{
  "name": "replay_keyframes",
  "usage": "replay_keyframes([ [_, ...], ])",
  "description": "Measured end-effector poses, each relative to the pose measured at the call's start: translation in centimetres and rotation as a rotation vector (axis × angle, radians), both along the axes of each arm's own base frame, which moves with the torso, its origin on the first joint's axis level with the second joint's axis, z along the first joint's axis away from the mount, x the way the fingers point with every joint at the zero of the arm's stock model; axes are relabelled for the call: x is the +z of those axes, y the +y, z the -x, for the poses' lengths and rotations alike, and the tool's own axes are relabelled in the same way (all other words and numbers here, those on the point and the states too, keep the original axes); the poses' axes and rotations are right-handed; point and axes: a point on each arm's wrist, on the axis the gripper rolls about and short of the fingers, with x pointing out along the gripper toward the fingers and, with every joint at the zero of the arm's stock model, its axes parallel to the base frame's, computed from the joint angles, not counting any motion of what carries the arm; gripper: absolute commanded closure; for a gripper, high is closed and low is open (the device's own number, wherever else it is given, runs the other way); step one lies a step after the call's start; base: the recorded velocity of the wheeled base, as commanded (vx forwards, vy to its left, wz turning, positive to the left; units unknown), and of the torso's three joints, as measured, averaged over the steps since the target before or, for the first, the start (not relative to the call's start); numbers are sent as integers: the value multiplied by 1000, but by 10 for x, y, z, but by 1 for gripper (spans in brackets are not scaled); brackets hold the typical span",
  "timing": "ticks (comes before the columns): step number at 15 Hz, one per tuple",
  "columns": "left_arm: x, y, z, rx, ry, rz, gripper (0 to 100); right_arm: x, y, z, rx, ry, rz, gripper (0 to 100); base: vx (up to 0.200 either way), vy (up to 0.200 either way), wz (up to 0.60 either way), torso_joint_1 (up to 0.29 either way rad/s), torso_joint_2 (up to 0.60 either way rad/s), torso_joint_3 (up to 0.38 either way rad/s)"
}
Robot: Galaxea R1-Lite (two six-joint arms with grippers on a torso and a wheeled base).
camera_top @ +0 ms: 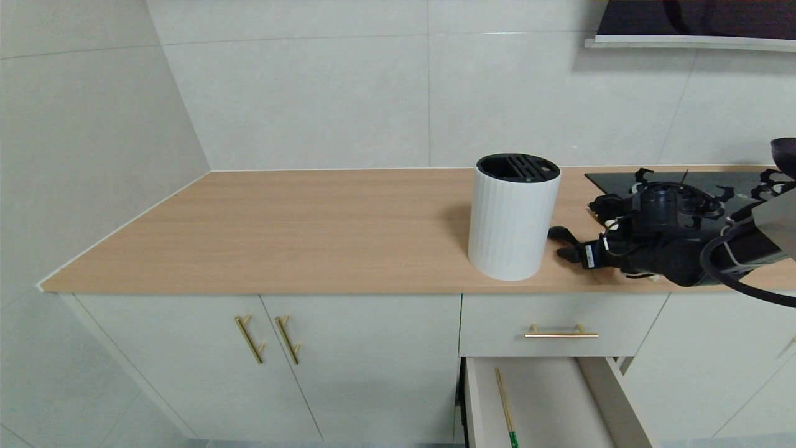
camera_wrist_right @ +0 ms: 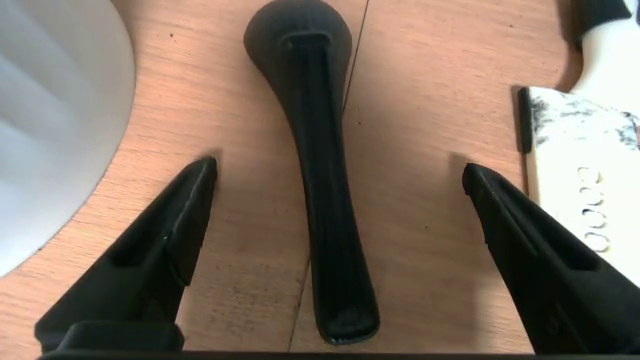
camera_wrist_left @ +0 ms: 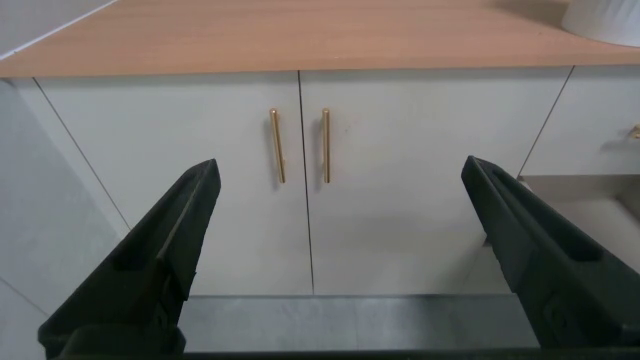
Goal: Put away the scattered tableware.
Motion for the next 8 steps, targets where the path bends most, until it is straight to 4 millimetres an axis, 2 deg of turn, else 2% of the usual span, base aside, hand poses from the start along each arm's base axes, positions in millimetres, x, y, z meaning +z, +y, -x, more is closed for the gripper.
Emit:
replay_keyframes([
  [8, 0, 0, 0, 0, 0, 0, 0, 1, 1, 1, -14, 5, -22, 100, 0, 0, 0, 0, 0, 0],
])
